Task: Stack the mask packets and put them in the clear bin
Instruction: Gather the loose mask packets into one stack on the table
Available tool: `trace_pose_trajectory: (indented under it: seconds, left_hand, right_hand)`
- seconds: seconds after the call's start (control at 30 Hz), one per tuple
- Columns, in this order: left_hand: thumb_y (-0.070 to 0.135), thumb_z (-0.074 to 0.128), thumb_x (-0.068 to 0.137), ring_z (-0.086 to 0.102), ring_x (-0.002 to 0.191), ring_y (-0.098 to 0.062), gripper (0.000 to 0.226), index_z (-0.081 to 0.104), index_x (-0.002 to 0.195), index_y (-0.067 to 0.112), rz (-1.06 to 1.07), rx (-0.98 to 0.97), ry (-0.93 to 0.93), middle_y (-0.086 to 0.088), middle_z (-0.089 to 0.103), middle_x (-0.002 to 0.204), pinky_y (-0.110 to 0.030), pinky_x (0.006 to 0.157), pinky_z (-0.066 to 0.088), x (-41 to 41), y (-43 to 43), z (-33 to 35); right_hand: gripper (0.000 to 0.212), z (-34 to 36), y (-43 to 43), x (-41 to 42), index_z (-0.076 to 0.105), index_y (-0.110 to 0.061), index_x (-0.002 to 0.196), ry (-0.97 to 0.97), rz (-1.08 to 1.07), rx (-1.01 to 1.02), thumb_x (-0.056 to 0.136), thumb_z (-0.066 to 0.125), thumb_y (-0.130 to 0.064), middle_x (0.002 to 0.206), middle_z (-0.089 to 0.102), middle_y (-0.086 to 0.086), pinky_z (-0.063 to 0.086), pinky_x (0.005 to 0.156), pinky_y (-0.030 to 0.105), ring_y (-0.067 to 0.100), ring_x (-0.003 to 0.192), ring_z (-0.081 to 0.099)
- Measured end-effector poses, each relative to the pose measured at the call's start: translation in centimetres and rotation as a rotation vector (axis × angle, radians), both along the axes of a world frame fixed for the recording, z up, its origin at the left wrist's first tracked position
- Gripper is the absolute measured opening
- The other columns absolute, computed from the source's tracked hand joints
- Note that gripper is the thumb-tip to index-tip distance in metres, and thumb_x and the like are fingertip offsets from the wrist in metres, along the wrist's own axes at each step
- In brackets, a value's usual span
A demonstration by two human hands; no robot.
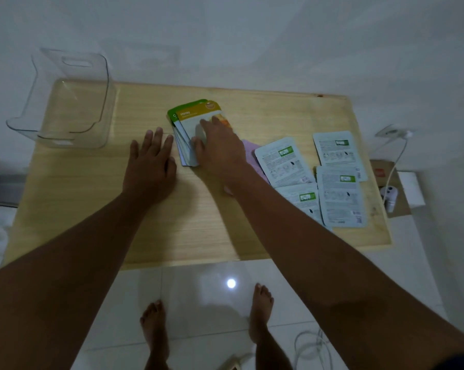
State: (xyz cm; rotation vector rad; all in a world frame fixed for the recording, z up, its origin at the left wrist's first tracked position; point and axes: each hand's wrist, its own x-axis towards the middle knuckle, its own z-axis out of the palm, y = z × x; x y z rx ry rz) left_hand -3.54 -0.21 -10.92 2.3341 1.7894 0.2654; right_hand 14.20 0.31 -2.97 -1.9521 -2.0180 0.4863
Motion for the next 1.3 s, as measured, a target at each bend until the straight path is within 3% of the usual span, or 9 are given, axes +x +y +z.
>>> trace_pose_trajectory:
  seconds: [0.1, 0.33, 0.43, 0.6, 0.7, 0.8, 1.0, 1.13, 1.3]
  left_hand:
    - [0.035, 0.027, 0.095, 0.013, 0.154, -0.032, 0.064, 0.029, 0.155, 0.012, 0.005, -0.022, 0.0, -0.014, 0.021, 0.165, -0.054, 0.12, 0.007, 0.1, 0.0, 0.0]
    - [0.034, 0.026, 0.093, 0.016, 0.153, -0.034, 0.066, 0.031, 0.154, 0.01, 0.007, -0.029, 0.011, -0.016, 0.023, 0.164, -0.056, 0.12, 0.008, 0.2, 0.0, 0.4]
    - [0.033, 0.027, 0.093, 0.02, 0.151, -0.038, 0.065, 0.032, 0.152, 0.007, -0.007, -0.008, 0.04, -0.019, 0.026, 0.162, -0.058, 0.119, 0.012, 0.3, 0.1, 0.4]
    - [0.033, 0.026, 0.094, 0.021, 0.15, -0.04, 0.065, 0.032, 0.152, 0.006, -0.016, -0.008, 0.066, -0.021, 0.026, 0.162, -0.058, 0.118, 0.013, 0.5, 0.0, 0.1]
    - [0.033, 0.026, 0.094, 0.022, 0.15, -0.039, 0.064, 0.032, 0.152, 0.006, -0.019, -0.003, 0.061, -0.021, 0.027, 0.162, -0.058, 0.117, 0.014, 0.3, 0.0, 0.0]
    - [0.032, 0.029, 0.095, 0.024, 0.149, -0.04, 0.062, 0.034, 0.151, 0.005, -0.025, 0.009, 0.043, -0.021, 0.029, 0.161, -0.059, 0.117, 0.016, 0.3, 0.1, 0.0]
    - [0.031, 0.032, 0.096, 0.024, 0.149, -0.04, 0.06, 0.035, 0.15, 0.007, -0.012, 0.007, 0.012, -0.02, 0.03, 0.16, -0.058, 0.117, 0.015, 0.4, -0.2, 0.1]
    - [0.032, 0.031, 0.096, 0.024, 0.149, -0.039, 0.059, 0.036, 0.15, 0.009, -0.004, 0.0, 0.006, -0.019, 0.03, 0.16, -0.056, 0.118, 0.015, 0.6, -0.3, 0.2]
    - [0.033, 0.031, 0.098, 0.019, 0.152, -0.035, 0.059, 0.034, 0.152, 0.011, 0.018, -0.016, -0.001, -0.015, 0.027, 0.163, -0.054, 0.12, 0.01, 0.7, -0.3, 0.3]
  right_hand:
    - [0.041, 0.3, -1.1, 4.3, 0.057, -0.015, 0.13, 0.065, -0.079, 0.075, 0.092, 0.055, -0.03, 0.13, 0.056, 0.011, 0.049, 0.094, 0.037, 0.029, 0.118, 0.055]
    - [0.059, -1.0, -2.5, 13.2, 0.045, -0.014, 0.141, -0.021, -0.258, -0.121, 0.086, 0.061, -0.031, 0.14, 0.048, 0.016, 0.046, 0.104, 0.044, 0.035, 0.129, 0.049]
    - [0.053, -1.4, -3.6, 15.7, 0.053, -0.017, 0.121, -0.079, -0.372, -0.203, 0.077, 0.07, -0.043, 0.122, 0.058, 0.012, 0.051, 0.095, 0.047, 0.032, 0.118, 0.056]
    - [0.077, -1.9, -4.7, 17.2, 0.05, -0.014, 0.126, -0.051, -0.484, -0.23, 0.071, 0.076, -0.061, 0.127, 0.05, 0.014, 0.048, 0.098, 0.05, 0.033, 0.123, 0.048]
    - [0.087, -2.2, -4.2, 17.7, 0.06, -0.01, 0.115, -0.001, -0.507, -0.27, 0.056, 0.079, -0.071, 0.114, 0.062, 0.011, 0.055, 0.089, 0.047, 0.031, 0.108, 0.062]
    - [0.073, -1.9, -4.0, 18.1, 0.065, -0.014, 0.102, 0.053, -0.509, -0.268, 0.055, 0.081, -0.068, 0.099, 0.069, 0.005, 0.058, 0.083, 0.043, 0.025, 0.095, 0.067]
    - [0.005, -0.7, -3.6, 19.1, 0.066, -0.015, 0.083, 0.081, -0.482, -0.16, 0.088, 0.068, -0.015, 0.103, 0.071, 0.009, 0.049, 0.081, 0.03, 0.026, 0.101, 0.066]
    - [0.012, 0.4, -2.4, 19.6, 0.071, -0.011, 0.098, 0.154, -0.507, -0.06, 0.09, 0.064, -0.016, 0.104, 0.073, 0.008, 0.05, 0.089, 0.028, 0.022, 0.098, 0.067]
    - [0.025, 3.0, 0.0, 18.5, 0.059, -0.014, 0.112, 0.205, -0.447, 0.147, 0.087, 0.063, -0.016, 0.096, 0.073, 0.005, 0.042, 0.071, 0.022, 0.02, 0.086, 0.067]
